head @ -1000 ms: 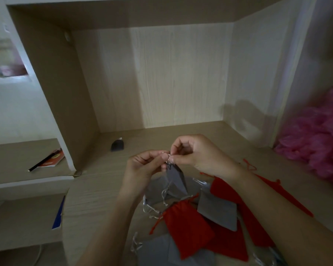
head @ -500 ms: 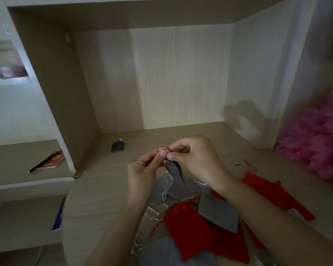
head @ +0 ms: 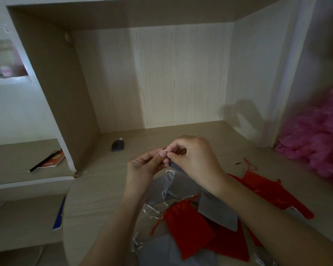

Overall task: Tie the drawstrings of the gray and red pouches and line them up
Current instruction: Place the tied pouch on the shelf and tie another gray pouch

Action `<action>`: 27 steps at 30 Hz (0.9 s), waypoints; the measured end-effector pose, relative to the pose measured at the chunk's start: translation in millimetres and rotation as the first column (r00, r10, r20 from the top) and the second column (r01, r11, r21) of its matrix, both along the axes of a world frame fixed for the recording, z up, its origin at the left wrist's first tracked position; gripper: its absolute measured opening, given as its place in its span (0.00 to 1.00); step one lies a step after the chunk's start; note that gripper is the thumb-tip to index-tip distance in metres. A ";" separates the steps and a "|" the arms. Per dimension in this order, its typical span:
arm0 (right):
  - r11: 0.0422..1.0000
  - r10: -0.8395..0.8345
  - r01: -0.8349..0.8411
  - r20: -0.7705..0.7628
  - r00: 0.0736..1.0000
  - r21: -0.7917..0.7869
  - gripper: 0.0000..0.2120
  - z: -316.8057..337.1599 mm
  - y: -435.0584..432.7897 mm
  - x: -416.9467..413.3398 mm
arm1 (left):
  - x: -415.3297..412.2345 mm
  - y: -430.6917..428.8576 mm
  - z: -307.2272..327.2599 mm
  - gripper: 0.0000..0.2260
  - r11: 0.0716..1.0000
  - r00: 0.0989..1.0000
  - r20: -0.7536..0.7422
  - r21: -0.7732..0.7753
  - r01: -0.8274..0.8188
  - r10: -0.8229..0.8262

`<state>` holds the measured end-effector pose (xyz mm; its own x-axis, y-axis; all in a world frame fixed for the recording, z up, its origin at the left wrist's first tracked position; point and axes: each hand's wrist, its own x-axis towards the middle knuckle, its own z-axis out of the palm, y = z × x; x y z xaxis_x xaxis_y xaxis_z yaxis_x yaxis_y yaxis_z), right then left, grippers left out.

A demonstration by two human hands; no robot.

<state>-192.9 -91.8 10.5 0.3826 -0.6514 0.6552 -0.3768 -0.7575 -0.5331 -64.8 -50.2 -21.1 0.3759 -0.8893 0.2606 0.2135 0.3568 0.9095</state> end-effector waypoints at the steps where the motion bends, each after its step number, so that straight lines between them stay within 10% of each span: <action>1: 1.000 0.003 -0.003 -0.004 1.000 0.006 0.03 -0.8 0.1 0.8 | 1.5 -0.5 -0.5 0.06 1.000 1.000 0.002 0.011 0.013 -0.013; 18: 0.980 -0.132 0.116 -0.091 0.987 -0.164 0.07 -11.2 0.3 10.3 | -5.1 -0.7 -4.4 0.06 0.987 0.978 0.147 -0.075 -0.140 0.150; 27: 0.996 0.088 -0.088 -0.045 0.995 0.022 0.05 5.3 -0.5 -0.2 | -0.9 2.8 3.6 0.08 0.987 0.986 -0.071 -0.056 0.148 -0.151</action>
